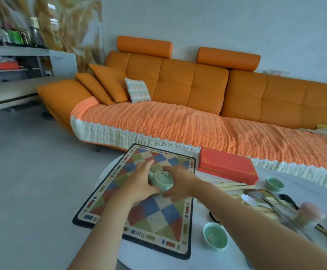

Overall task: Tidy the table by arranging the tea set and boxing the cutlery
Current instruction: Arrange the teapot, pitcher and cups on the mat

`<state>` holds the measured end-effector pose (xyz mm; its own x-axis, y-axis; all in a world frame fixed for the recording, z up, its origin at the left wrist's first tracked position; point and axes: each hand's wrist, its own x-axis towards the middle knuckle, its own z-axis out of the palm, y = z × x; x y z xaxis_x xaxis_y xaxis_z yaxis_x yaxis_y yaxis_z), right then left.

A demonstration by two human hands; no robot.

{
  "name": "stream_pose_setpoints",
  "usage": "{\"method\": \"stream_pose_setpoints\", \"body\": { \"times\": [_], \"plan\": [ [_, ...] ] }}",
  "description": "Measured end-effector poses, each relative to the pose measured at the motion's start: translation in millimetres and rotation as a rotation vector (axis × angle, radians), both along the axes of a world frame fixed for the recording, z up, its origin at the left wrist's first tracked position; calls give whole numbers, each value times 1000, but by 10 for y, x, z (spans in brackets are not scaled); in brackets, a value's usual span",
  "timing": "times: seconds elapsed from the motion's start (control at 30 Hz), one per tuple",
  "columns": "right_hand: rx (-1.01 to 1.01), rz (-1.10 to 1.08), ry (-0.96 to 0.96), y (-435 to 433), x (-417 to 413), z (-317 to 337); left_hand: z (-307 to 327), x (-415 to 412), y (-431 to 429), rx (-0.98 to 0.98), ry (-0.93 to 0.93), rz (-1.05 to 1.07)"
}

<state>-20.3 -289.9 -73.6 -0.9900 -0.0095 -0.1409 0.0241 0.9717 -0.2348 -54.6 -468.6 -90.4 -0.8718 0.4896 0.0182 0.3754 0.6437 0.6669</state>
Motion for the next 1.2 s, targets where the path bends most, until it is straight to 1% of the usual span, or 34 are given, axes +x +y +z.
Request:
{"method": "stream_pose_setpoints", "body": {
  "times": [0.1, 0.2, 0.4, 0.53, 0.57, 0.7, 0.9, 1.0, 1.1, 1.2],
  "plan": [
    [-42, -29, 25, 101, -42, -67, -26, -77, 65, -7, 47, 14],
    [-112, -50, 42, 140, -66, -104, -43, -127, 99, -83, 69, 36],
    [-183, -101, 86, 95, -262, -129, -142, -254, 27, -215, 85, 176],
    [-174, -155, 111, 35, -567, -143, -266, -347, -43, -391, 61, 124],
    [-167, -153, 112, 17, -656, -138, -296, -372, -56, -406, 51, 103],
    [-139, -133, 120, -78, -1013, -126, -326, -441, -107, -364, 35, 69],
    [-153, -135, 144, -271, -1447, -152, -317, -520, -150, -334, 25, 54],
    [-168, -155, 150, -290, -1504, -166, -317, -552, -162, -319, 14, 56],
    [-138, -142, 142, -277, -1451, -161, -302, -539, -155, -315, 23, 62],
    [-137, -139, 197, -248, -1305, -126, -265, -488, -105, -245, 51, 99]
  ]
}}
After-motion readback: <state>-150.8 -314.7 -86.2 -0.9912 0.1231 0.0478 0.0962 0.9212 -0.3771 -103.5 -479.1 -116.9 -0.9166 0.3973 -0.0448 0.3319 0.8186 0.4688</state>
